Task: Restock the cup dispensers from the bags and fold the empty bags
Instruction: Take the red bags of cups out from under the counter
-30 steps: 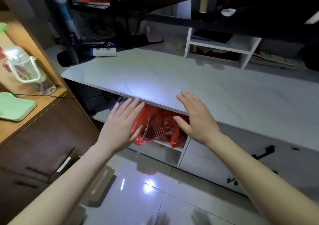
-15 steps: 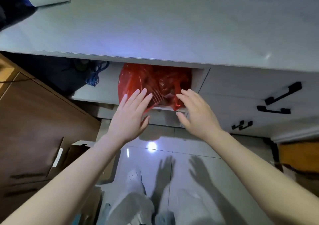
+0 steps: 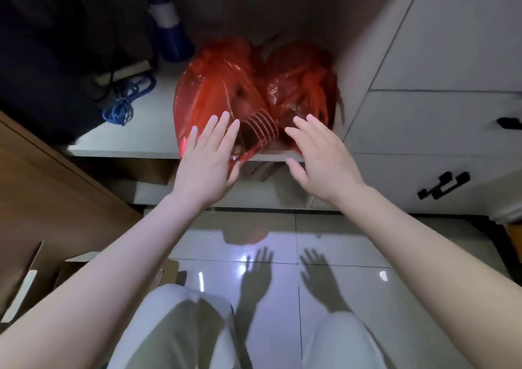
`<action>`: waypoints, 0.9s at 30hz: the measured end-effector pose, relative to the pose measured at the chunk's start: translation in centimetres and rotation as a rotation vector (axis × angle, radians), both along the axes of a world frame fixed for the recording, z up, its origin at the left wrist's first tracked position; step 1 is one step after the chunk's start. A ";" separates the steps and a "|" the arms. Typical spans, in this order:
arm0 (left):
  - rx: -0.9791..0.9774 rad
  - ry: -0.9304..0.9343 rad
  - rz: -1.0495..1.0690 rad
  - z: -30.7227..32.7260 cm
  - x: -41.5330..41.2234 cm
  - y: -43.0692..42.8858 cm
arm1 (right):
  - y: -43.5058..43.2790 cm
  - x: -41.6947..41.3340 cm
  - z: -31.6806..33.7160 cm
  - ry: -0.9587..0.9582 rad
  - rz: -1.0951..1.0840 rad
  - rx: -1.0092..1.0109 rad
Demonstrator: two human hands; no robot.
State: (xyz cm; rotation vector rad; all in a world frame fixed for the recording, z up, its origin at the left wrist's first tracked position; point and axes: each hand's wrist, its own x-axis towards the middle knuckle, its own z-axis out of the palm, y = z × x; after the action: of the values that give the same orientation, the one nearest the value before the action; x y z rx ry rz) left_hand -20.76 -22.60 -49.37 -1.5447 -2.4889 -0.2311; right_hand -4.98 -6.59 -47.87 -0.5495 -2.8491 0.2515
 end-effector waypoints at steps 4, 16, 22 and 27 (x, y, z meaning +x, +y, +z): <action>0.051 0.021 -0.053 -0.2 0.2 -2.6 | -2.3 0.4 -0.3 0.051 -0.080 0.022; 0.157 0.034 -0.024 -0.1 -8.2 0.8 | 1.5 -6.6 -0.4 0.120 -0.304 0.061; 0.145 -0.071 0.042 -1.2 -13.9 9.3 | 7.3 -10.2 -1.8 0.167 -0.406 0.061; 0.132 -0.033 0.103 -1.3 -18.1 14.6 | 10.4 -12.4 -2.3 0.163 -0.444 0.097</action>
State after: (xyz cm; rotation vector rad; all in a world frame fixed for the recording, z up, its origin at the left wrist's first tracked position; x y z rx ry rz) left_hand -38.88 -7.95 -50.72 -1.3690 -2.5139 -0.3989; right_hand -17.40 3.83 -50.20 -1.0618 -2.4852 0.0732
